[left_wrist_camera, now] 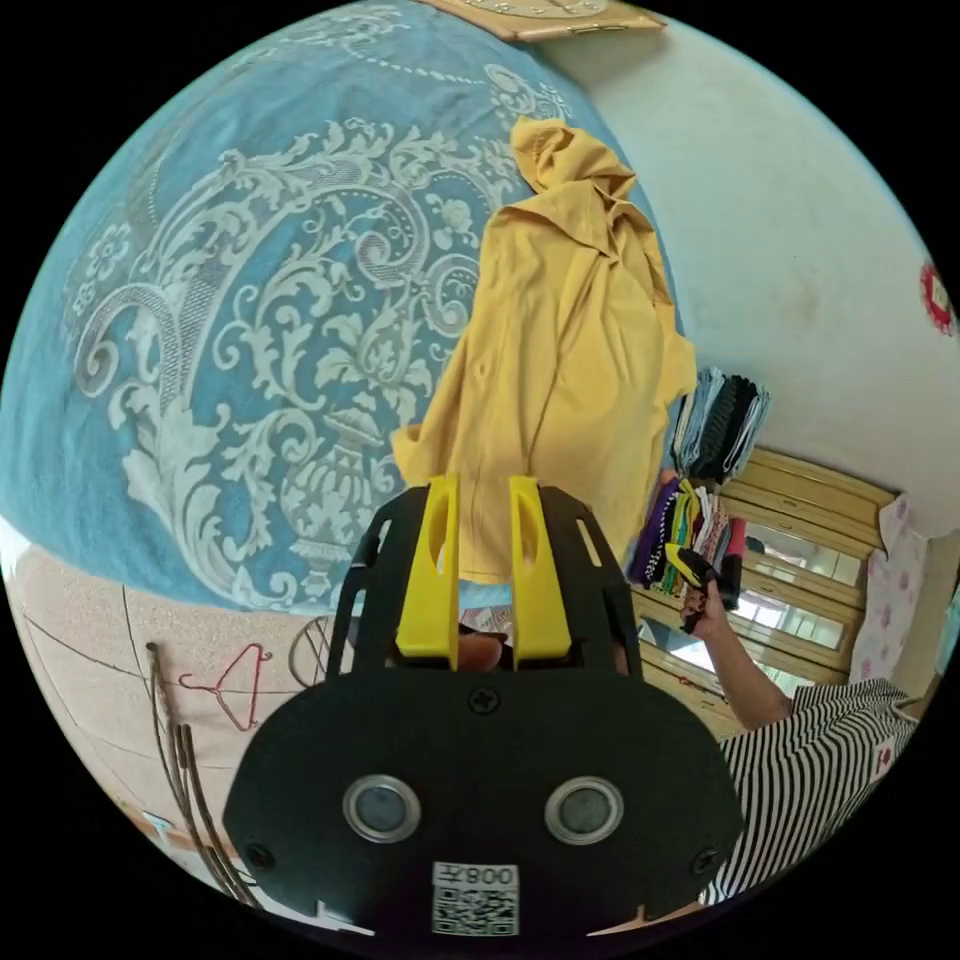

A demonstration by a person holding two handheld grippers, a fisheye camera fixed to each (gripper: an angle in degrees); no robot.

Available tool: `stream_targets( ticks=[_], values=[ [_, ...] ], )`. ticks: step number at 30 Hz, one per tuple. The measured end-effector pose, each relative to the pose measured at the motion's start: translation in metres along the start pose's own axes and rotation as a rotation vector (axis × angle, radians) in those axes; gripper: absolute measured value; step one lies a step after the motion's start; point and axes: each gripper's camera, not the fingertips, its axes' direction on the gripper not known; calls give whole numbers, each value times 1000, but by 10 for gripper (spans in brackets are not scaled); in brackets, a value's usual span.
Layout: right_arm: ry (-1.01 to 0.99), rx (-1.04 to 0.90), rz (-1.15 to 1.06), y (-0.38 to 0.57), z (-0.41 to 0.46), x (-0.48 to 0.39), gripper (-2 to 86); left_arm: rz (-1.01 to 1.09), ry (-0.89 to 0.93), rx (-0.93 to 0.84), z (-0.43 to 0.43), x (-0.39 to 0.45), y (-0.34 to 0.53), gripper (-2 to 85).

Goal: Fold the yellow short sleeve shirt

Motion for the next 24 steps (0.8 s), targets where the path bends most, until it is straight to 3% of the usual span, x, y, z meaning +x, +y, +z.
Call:
stream_targets(
  ticks=[3, 12, 24],
  values=[
    [-21, -29, 9, 25, 34, -14, 1, 14, -78, -73, 40, 12, 8, 75],
    [-35, -111, -68, 61, 123, -82, 0, -10, -86, -135, 114, 43, 44, 12],
    [-59, -139, -87, 97, 189, -152, 1, -26, -195, -94, 147, 84, 108, 66]
  ],
)
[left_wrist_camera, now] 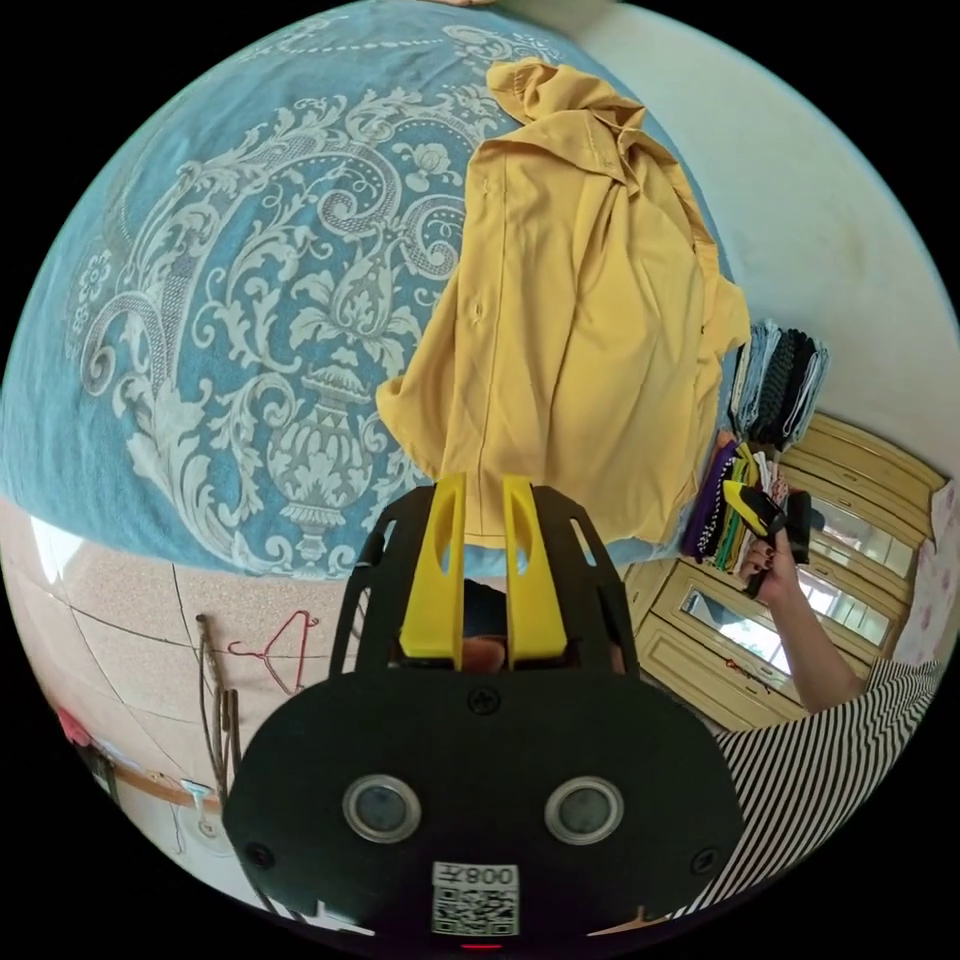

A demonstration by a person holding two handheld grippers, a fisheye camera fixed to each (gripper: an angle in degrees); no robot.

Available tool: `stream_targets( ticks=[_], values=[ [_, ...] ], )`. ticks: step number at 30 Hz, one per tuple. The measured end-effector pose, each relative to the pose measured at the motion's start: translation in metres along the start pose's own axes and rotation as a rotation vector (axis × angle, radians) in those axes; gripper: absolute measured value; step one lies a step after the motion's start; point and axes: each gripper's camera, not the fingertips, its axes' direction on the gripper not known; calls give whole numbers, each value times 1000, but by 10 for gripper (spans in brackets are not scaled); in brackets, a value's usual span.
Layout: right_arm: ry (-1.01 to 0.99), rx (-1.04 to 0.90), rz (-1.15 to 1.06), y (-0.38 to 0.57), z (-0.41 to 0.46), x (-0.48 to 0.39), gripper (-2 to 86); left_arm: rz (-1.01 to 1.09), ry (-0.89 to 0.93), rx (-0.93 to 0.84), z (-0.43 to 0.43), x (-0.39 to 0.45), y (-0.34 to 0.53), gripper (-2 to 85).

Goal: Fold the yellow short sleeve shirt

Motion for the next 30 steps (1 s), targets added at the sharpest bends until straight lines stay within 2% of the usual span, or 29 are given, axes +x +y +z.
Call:
stream_targets(
  ticks=[5, 10, 17, 24, 30],
  values=[
    [-7, -4, -21, 3, 17, -30, 1, -5, -19, -46, 28, 15, 19, 63],
    [8, -15, -90, 3, 33, -66, 1, -47, 11, -20, 47, 25, 46, 27],
    [28, 3, -199, -2, 55, -95, 1, -9, 176, 187, 42, 49, 107, 9],
    [15, 48, -296, -4, 75, -115, 1, 207, 285, 327, 46, 102, 150, 6],
    [-58, 112, -334, 15, 81, -133, 3, 438, 197, 326, 59, 162, 176, 6]
  ],
)
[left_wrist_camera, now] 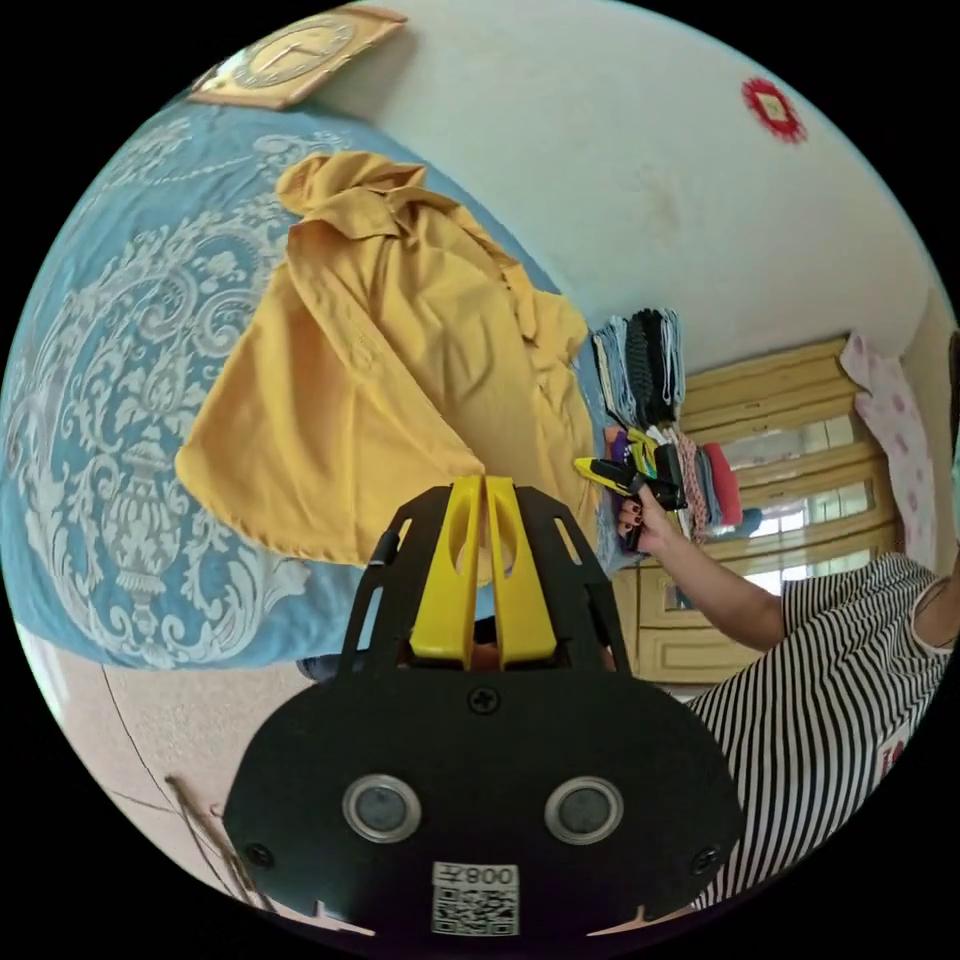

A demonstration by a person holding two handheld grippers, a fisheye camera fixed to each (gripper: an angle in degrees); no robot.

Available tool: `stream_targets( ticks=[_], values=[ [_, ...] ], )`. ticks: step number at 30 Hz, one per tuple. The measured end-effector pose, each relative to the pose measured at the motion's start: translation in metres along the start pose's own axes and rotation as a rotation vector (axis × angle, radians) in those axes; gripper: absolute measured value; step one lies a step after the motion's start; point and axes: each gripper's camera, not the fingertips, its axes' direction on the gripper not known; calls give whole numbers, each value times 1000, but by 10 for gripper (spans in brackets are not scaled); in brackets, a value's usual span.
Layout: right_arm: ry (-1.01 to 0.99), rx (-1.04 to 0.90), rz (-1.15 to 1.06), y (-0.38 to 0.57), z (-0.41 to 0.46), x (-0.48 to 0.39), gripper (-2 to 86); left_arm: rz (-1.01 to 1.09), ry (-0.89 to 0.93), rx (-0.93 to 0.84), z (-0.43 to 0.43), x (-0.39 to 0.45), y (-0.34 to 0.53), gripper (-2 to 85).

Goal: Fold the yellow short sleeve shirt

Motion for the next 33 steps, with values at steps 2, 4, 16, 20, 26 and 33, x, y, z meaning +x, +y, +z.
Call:
stream_targets(
  ticks=[2, 4, 16, 20, 26, 33],
  values=[
    [-12, 24, -30, 3, -1, -15, 4, 90, -17, -44, 11, 24, -2, 6],
    [-32, 30, -65, 3, 1, -38, 6, 178, -55, -142, 30, 47, -5, 7],
    [-33, -43, -308, -134, 45, -203, 39, 82, -161, -66, -5, 41, 27, 58],
    [44, -64, -419, -211, 73, -270, 59, -52, -74, 23, -21, 1, 26, 73],
    [198, -67, -564, -322, 122, -367, 74, -62, -50, 33, 1, -18, 7, 79],
    [272, -4, -495, -408, 157, -413, 91, -87, -18, 25, 21, -46, -13, 79]
  ],
)
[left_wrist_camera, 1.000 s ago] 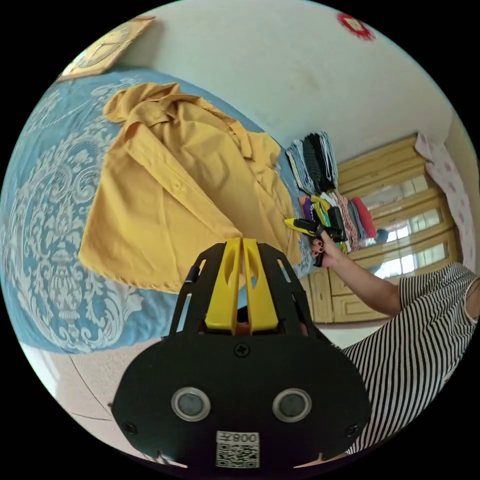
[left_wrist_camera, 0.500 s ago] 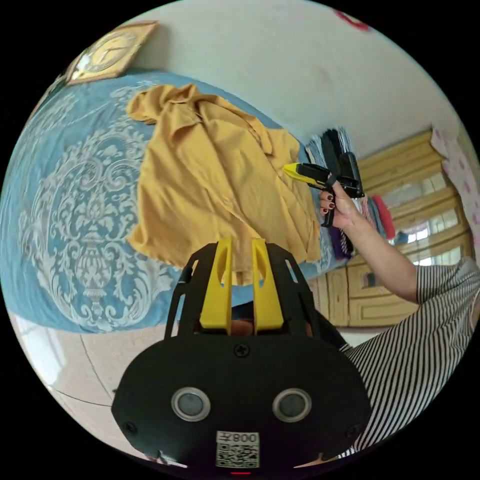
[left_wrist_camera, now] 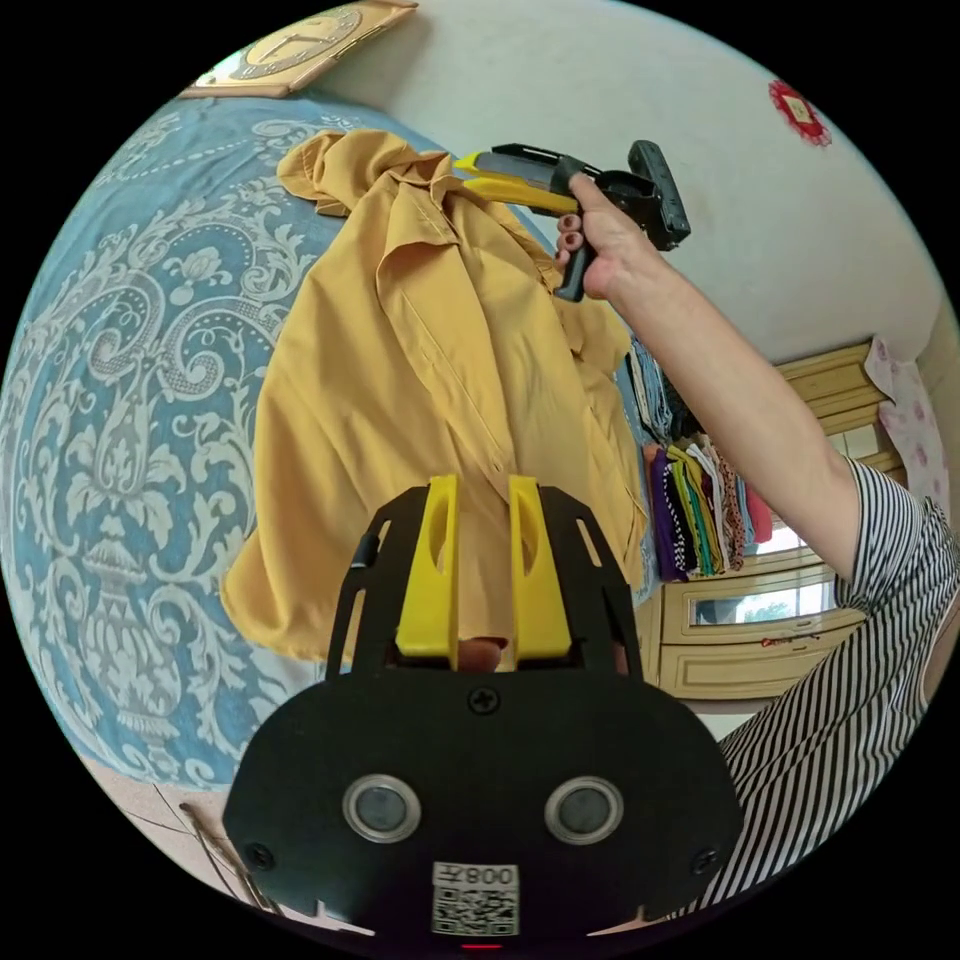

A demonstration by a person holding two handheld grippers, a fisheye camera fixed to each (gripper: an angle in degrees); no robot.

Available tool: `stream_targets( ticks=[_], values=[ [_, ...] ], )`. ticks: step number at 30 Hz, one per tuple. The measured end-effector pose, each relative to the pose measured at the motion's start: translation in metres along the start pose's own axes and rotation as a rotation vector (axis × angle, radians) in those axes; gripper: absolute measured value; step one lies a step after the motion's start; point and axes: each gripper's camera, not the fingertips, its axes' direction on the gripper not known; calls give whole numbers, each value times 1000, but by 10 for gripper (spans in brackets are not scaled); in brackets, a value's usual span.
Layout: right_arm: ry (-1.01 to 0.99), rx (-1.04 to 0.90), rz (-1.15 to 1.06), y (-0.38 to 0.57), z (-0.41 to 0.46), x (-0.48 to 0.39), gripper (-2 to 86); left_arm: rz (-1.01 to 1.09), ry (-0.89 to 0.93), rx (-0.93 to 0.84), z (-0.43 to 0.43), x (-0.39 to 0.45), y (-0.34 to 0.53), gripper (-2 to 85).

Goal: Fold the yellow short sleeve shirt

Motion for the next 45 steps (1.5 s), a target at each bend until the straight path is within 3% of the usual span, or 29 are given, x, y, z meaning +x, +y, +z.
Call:
stream_targets(
  ticks=[7, 13, 22, 29, 35, 41, 45],
  values=[
    [-21, -65, 176, -51, 5, 36, 75, -14, 40, -22, 13, -19, -12, 24],
    [-113, -25, 184, -75, -34, 62, 25, 20, 96, 2, 7, -22, -17, 9],
    [-199, 51, 158, -97, -131, 100, 9, -8, -47, 137, -18, -32, -22, 75],
    [-265, 79, 144, -117, -181, 109, 8, 13, -52, -32, 6, -48, -58, 37],
    [-267, 27, 134, -137, -218, 113, 9, 115, 108, -26, 2, -34, -68, 10],
    [-122, -47, 196, -147, -245, 124, 15, 234, 135, -115, 22, -12, -78, 17],
    [37, -107, 245, -140, -247, 121, 26, 207, 200, -126, 22, -21, -73, 56]
  ],
)
